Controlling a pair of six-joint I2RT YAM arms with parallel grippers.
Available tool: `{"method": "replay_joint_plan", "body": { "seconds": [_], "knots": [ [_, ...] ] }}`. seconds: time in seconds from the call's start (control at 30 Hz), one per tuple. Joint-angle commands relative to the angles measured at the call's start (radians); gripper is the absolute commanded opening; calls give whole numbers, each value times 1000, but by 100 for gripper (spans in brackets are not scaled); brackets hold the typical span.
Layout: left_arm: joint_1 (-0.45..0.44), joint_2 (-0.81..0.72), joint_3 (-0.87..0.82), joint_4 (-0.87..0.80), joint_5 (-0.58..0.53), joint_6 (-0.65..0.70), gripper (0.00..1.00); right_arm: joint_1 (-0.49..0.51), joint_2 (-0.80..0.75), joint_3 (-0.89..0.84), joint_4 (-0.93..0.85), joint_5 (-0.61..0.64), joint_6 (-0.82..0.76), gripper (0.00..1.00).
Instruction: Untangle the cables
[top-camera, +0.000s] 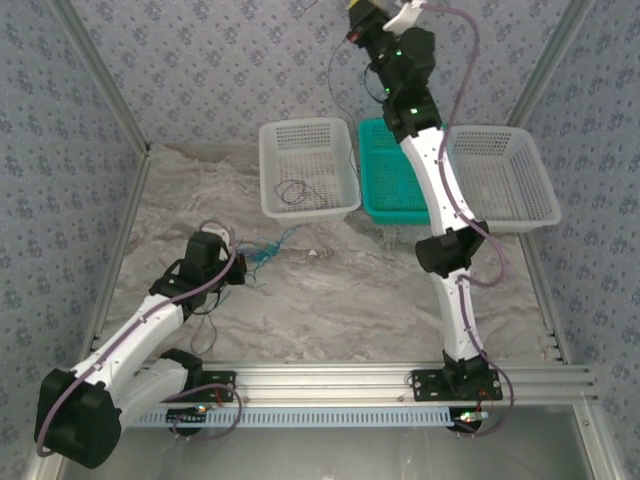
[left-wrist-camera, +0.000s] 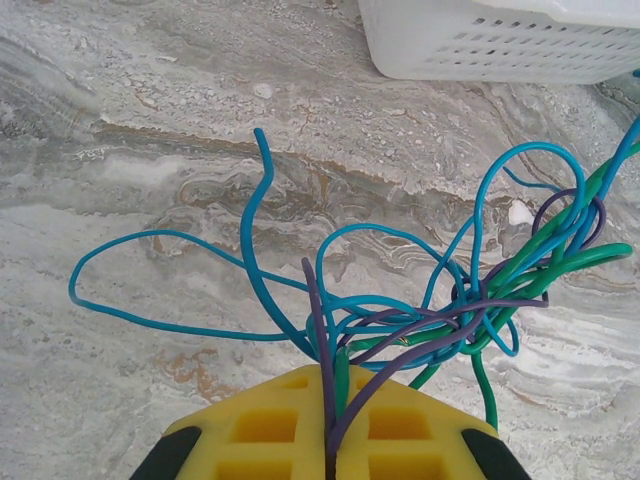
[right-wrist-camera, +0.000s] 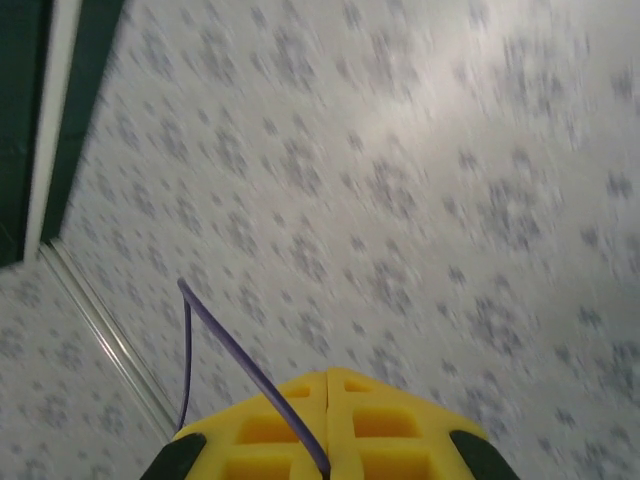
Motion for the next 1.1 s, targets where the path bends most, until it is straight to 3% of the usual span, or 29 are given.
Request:
{"method": "replay_joint_plan", "body": {
  "seconds": [0.0, 0.1, 0.2, 0.27, 0.33, 0.43, 0.5, 0.63, 0.7, 0.8, 0.9, 0.97, 1.07],
  "knots": [
    [-13, 18, 18, 43, 10, -20, 0, 16, 76, -68, -160, -104, -62, 0],
    [-21, 30, 18, 57, 9, -26, 0, 44, 104, -213, -244, -89, -181, 0],
    [-23, 41, 28, 50, 8, -25, 0, 74, 184, -186, -418, -62, -294, 3],
    [-25, 40, 34, 44, 6, -22, 0, 89, 228, -107, -545, -64, -342, 35],
    [-25, 40, 39, 39, 3, -20, 0, 106, 208, -77, -607, -15, -376, 61],
    [-25, 43, 46, 36, 0, -20, 0, 126, 86, -138, -657, 63, -416, 81],
    [-28, 47, 50, 37, 1, -19, 0, 127, -12, -211, -663, 68, -410, 87],
    [-56, 66, 57, 57, 9, -5, 0, 124, -219, -406, -682, 39, -412, 90],
    [-82, 82, 73, 61, 10, 11, 0, 125, -346, -579, -657, 12, -468, 90],
    [-121, 105, 90, 64, 3, 39, 0, 117, -561, -960, -501, 77, -539, 90],
    [-150, 121, 89, 91, 3, 66, 0, 89, -689, -1243, -346, 13, -710, 84],
    [-166, 126, 88, 99, 0, 79, 0, 91, -679, -1267, -370, 55, -809, 81],
    [-179, 125, 82, 104, -3, 84, 0, 88, -577, -1151, -500, 44, -904, 75]
  ]
}}
